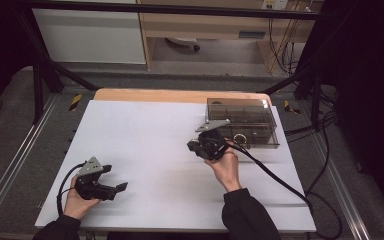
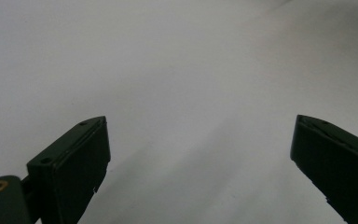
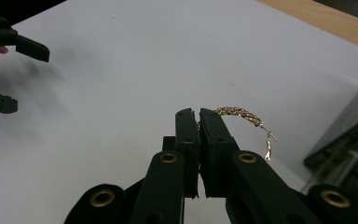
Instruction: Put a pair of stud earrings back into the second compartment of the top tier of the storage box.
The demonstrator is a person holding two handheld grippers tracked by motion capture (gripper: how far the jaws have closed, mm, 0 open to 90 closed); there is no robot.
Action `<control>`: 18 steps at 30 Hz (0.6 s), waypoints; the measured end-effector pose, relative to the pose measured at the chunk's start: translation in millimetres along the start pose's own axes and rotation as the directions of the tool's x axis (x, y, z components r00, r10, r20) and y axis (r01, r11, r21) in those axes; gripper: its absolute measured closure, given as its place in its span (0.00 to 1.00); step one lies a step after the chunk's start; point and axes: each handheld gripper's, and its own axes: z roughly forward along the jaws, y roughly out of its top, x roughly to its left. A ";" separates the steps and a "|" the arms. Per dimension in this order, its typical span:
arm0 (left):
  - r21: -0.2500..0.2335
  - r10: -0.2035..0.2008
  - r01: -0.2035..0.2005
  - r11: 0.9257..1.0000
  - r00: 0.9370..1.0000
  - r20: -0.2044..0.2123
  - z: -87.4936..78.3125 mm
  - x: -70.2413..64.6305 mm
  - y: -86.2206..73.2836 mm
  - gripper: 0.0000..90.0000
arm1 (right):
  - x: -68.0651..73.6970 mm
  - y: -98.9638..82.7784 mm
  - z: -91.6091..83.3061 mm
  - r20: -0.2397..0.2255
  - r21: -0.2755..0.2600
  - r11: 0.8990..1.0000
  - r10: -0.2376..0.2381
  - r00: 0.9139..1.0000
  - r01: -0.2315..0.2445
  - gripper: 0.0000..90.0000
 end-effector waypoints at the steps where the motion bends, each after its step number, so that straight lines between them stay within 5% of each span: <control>1: 0.000 0.000 0.000 1.000 1.000 0.000 0.1 0.0 0.0 0.05 | -2.5 -1.0 -2.5 0.005 -0.002 1.000 0.002 1.000 -0.002 0.97; 11: 0.000 0.000 0.000 1.000 1.000 -0.001 0.0 0.0 -0.1 0.05 | -29.4 -10.0 -30.8 0.068 -0.032 0.999 0.044 0.997 -0.042 0.97; 18: 0.000 -0.002 0.002 1.000 1.000 0.000 0.6 0.0 -0.2 0.05 | -59.2 -17.2 -52.6 0.152 -0.053 0.995 0.092 0.984 -0.085 0.97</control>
